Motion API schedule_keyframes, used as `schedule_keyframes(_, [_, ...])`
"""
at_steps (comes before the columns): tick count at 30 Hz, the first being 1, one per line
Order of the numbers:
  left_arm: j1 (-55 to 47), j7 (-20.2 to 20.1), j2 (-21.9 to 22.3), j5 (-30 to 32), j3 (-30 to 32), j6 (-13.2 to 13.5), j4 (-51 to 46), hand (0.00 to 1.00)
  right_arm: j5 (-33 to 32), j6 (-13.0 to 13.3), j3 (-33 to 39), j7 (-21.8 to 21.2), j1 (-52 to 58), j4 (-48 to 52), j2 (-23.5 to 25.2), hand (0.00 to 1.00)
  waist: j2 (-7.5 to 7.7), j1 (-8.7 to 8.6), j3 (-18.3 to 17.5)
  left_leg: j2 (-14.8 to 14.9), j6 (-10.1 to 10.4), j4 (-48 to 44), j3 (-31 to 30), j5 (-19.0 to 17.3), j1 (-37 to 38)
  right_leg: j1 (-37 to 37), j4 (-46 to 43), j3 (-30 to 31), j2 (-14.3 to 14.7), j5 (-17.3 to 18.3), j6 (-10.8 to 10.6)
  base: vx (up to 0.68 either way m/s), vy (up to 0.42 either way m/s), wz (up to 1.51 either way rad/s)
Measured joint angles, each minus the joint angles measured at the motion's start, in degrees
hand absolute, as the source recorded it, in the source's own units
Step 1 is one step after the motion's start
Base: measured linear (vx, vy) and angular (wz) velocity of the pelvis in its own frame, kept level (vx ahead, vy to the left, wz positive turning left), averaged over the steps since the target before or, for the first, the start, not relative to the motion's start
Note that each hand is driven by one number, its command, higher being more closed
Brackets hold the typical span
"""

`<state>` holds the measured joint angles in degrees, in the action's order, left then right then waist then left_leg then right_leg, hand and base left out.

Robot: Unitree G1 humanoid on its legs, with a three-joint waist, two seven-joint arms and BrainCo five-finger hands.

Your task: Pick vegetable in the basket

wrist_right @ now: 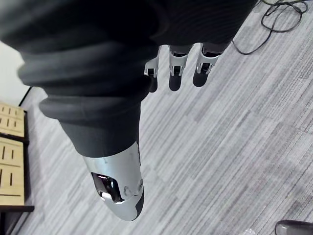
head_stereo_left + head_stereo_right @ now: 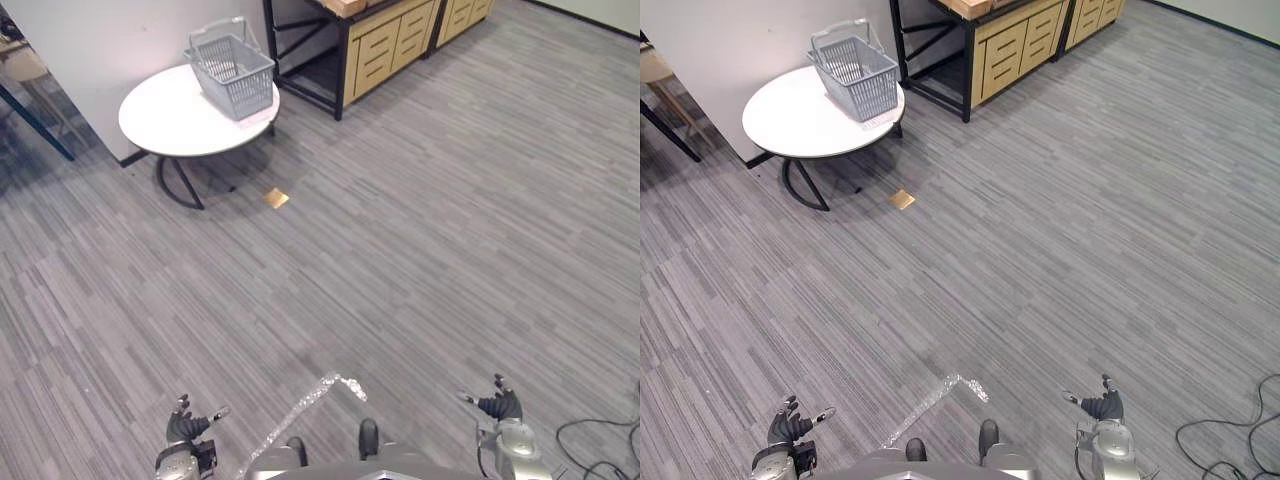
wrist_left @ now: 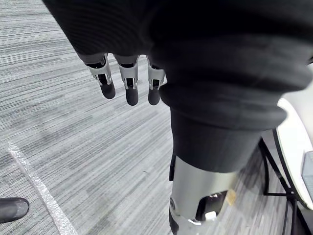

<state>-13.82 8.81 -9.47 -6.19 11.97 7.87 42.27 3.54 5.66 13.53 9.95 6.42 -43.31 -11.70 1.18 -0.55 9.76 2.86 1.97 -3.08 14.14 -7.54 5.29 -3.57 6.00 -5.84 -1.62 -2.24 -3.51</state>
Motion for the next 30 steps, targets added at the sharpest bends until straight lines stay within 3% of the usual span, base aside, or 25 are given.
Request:
schedule_keyframes(3, [-0.6, 0.0, 0.2, -0.5, 0.0, 0.0, -1.7, 0.00, 1.2, -0.5, 0.0, 0.1, 0.2, 1.6, 0.0, 0.00, -0.53, 0.30, 0.2, 0.6, -0.1, -3.6, 0.3, -3.0, -1.4, 0.0, -0.3, 0.3, 0.1, 1.5, -0.3, 0.11, 0.018, -0.11])
schedule_keyframes(5, [-0.7, 0.2, 1.0, -1.3, 0.0, 0.0, -4.0, 0.00, 1.5, -0.7, 0.0, 0.5, -0.3, 2.1, -0.1, 0.00, -1.43, 1.21, 0.3, 1.3, -0.4, -6.5, 0.6, -5.4, -3.1, 3.0, -5.8, 1.1, 0.3, 4.5, -1.0, 0.16, 0.045, -0.17])
schedule_keyframes(7, [-0.8, 0.2, 1.6, -2.4, 0.0, 0.0, -6.9, 0.00, 1.5, -1.4, -0.4, 1.2, -0.4, 2.1, 0.0, 0.00, -1.40, 1.47, 0.6, 0.7, -1.2, -8.3, 0.9, -7.4, -3.0, 8.7, -20.3, 0.8, -1.4, 11.5, -1.7, 0.21, 0.077, 0.02])
schedule_keyframes(8, [-0.9, 0.2, 1.6, -2.8, -0.1, 0.0, -7.5, 0.00, 1.5, -1.7, -0.5, 1.2, -0.4, 2.4, 0.0, 0.00, -1.32, 1.45, 0.7, 0.3, -1.5, -8.4, 0.8, -7.8, -2.7, 10.2, -24.3, 0.2, -2.1, 12.8, -2.2, 0.21, 0.107, 0.12])
schedule_keyframes(10, [-0.8, 0.9, 1.3, -3.4, -0.4, 0.1, -9.3, 0.00, 1.5, -1.9, -1.9, 1.4, -0.2, 5.1, 0.1, 0.00, -1.38, 1.05, 1.7, -0.7, -2.6, -8.9, -0.4, -10.7, -0.5, 19.0, -46.4, -3.7, -6.3, 14.0, -2.5, 0.21, 0.125, 0.20])
schedule_keyframes(11, [-0.7, 1.3, 1.0, -3.4, -0.7, 0.1, -9.7, 0.00, 1.5, -1.9, -2.5, 1.4, -0.3, 5.8, 0.2, 0.00, -1.01, 0.84, 2.5, -1.3, -3.0, -8.9, -0.9, -11.5, 0.9, 21.4, -52.8, -4.7, -7.5, 14.5, -2.5, 0.32, 0.107, 0.29])
schedule_keyframes(12, [-0.4, 1.9, 0.6, -3.4, -1.2, 0.1, -9.7, 0.00, 1.5, -1.9, -2.9, 1.3, 0.4, 6.2, 0.2, 0.00, -1.09, 0.78, 3.3, -1.7, -3.1, -8.8, -1.8, -13.4, 3.8, 24.5, -57.8, -5.8, -8.6, 17.8, -0.9, 0.32, 0.066, 0.25])
schedule_keyframes(14, [-0.2, 2.5, 0.2, -3.4, -1.6, 0.1, -9.6, 0.00, 1.5, -1.9, -3.2, 1.3, 0.3, 6.8, 0.2, 0.00, -0.91, -0.07, 3.7, -1.3, -3.0, -8.2, -3.4, -15.2, 6.4, 28.9, -55.4, -7.4, -8.5, 19.0, -1.0, 0.44, 0.019, 0.45])
schedule_keyframes(16, [1.0, 2.6, 0.0, -3.9, -2.1, 0.1, -9.6, 0.00, 1.5, -2.0, -3.3, 1.4, 0.2, 7.6, 0.1, 0.00, -1.20, -1.19, 4.1, -0.4, -2.9, -6.0, -5.4, -15.3, 8.7, 33.1, -50.2, -8.8, -7.8, 18.0, -1.1, 0.50, -0.072, 0.70])
schedule_keyframes(17, [2.2, 2.7, 0.3, -4.5, -2.8, 0.1, -9.3, 0.00, 1.4, -1.9, -3.5, 1.3, 0.2, 8.1, -0.2, 0.00, -2.38, -2.07, 5.1, 1.2, -2.9, -4.9, -6.6, -15.3, 10.8, 34.6, -43.2, -9.7, -6.0, 15.4, 0.6, 0.61, -0.133, 0.80])
schedule_keyframes(18, [2.7, 2.8, 0.3, -4.5, -2.9, 0.1, -9.2, 0.00, 1.4, -2.0, -4.1, 1.4, 0.7, 8.2, -0.2, 0.00, -2.09, -2.18, 4.9, 1.8, -2.2, -5.1, -7.9, -15.1, 12.4, 35.4, -36.3, -9.1, -4.1, 10.9, 1.6, 0.65, -0.154, 0.72])
schedule_keyframes(19, [2.7, 2.9, 0.2, -4.5, -3.0, 0.2, -8.9, 0.00, 1.5, -1.9, -4.5, 1.3, 0.9, 8.2, -0.2, 0.00, -2.07, -2.22, 5.0, 2.2, -1.2, -6.0, -8.9, -15.2, 13.4, 35.8, -36.0, -8.2, -3.3, 7.0, 3.4, 0.89, -0.231, 0.67])
schedule_keyframes(20, [3.4, 2.9, 1.6, -4.5, -3.4, 0.2, -7.4, 0.00, 1.5, -2.1, -4.7, 1.2, 0.8, 8.2, -0.5, 0.00, -4.03, -2.93, 4.3, 4.8, 2.7, -13.6, -10.8, -14.2, 12.5, 35.4, -42.6, -9.0, -2.8, 8.1, 7.5, 0.78, -0.210, 0.46])
schedule_keyframes(21, [3.8, 2.8, 1.7, -4.5, -3.7, 0.2, -7.4, 0.00, 1.5, -2.1, -5.0, 1.2, 0.2, 8.4, -0.3, 0.00, -4.11, -2.94, 4.4, 5.1, 5.8, -18.3, -10.8, -12.1, 10.4, 34.9, -43.5, -9.4, -3.3, 10.1, 7.9, 0.95, -0.259, 0.45])
schedule_keyframes(22, [4.5, 2.8, 2.4, -4.5, -3.7, 0.1, -7.3, 0.00, 1.4, -2.1, -5.5, 1.1, -0.6, 8.8, -0.4, 0.00, -4.28, -2.97, 4.7, 5.1, 6.7, -27.0, -11.1, -6.1, 6.1, 33.2, -43.5, -9.4, -3.5, 11.9, 7.9, 0.63, -0.173, 0.17])
schedule_keyframes(23, [4.9, 2.7, 3.3, -4.6, -3.7, 0.2, -7.4, 0.00, 1.4, -2.0, -5.7, 1.1, -1.4, 8.8, -0.4, 0.00, -4.43, -2.36, 5.4, 5.7, 7.1, -36.2, -11.1, 2.3, 2.0, 29.1, -40.4, -9.4, -3.2, 13.1, 7.6, 0.94, -0.231, 0.19])
schedule_keyframes(24, [5.1, 2.5, 4.1, -4.7, -3.7, 0.3, -7.5, 0.00, 1.3, -2.0, -5.7, 1.2, -2.2, 8.3, -0.1, 0.00, -4.93, -1.87, 6.7, 8.8, 5.8, -49.9, -9.4, 1.1, -3.4, 21.1, -34.7, -9.9, -1.6, 13.2, 7.6, 0.63, -0.140, 0.13])
schedule_keyframes(25, [5.1, 2.5, 4.0, -4.8, -3.6, 0.3, -7.6, 0.00, 1.1, -2.0, -5.8, 1.2, -2.3, 8.1, 0.3, 0.00, -5.27, -1.43, 6.8, 10.2, 3.9, -55.2, -8.3, -0.2, -5.6, 17.0, -32.1, -10.0, -1.2, 13.2, 7.6, 0.90, -0.161, 0.19])
schedule_keyframes(26, [4.9, 2.5, 3.8, -5.4, -3.5, 0.2, -7.6, 0.00, 0.3, -1.8, -6.6, 1.6, -2.2, 8.1, 0.6, 0.00, -3.65, -0.50, 7.7, 11.5, 1.2, -61.9, -5.4, -2.1, -9.7, 9.6, -27.5, -10.0, -1.1, 13.2, 7.7, 0.57, -0.087, 0.16])
schedule_keyframes(27, [4.6, 2.5, 3.7, -5.5, -3.5, 0.2, -7.6, 0.00, -0.2, -1.5, -6.6, 2.1, -2.2, 8.1, 0.9, 0.00, -2.46, 0.12, 7.9, 11.4, 0.1, -63.1, -3.6, -3.4, -13.4, 4.8, -23.8, -9.9, -1.3, 13.2, 7.7, 0.85, -0.112, 0.17])
schedule_keyframes(29, [4.5, 2.5, 3.7, -5.5, -3.5, 0.1, -7.8, 0.00, -1.1, -1.5, -6.5, 2.6, -2.8, 8.1, 1.0, 0.00, -1.84, 1.51, 7.7, 10.3, 0.0, -58.1, -0.7, -5.2, -21.8, -1.7, -17.1, -9.9, -1.5, 13.3, 7.6, 0.61, -0.039, -0.03])
schedule_keyframes(30, [4.5, 2.5, 3.6, -5.5, -3.4, 0.1, -8.0, 0.00, -1.2, -1.4, -6.4, 2.6, -3.5, 7.6, 0.5, 0.00, -1.82, 2.02, 7.7, 9.4, -0.2, -50.6, 0.8, -5.6, -26.9, -4.5, -14.3, -9.8, -1.6, 13.8, 6.7, 0.65, 0.026, -0.22])
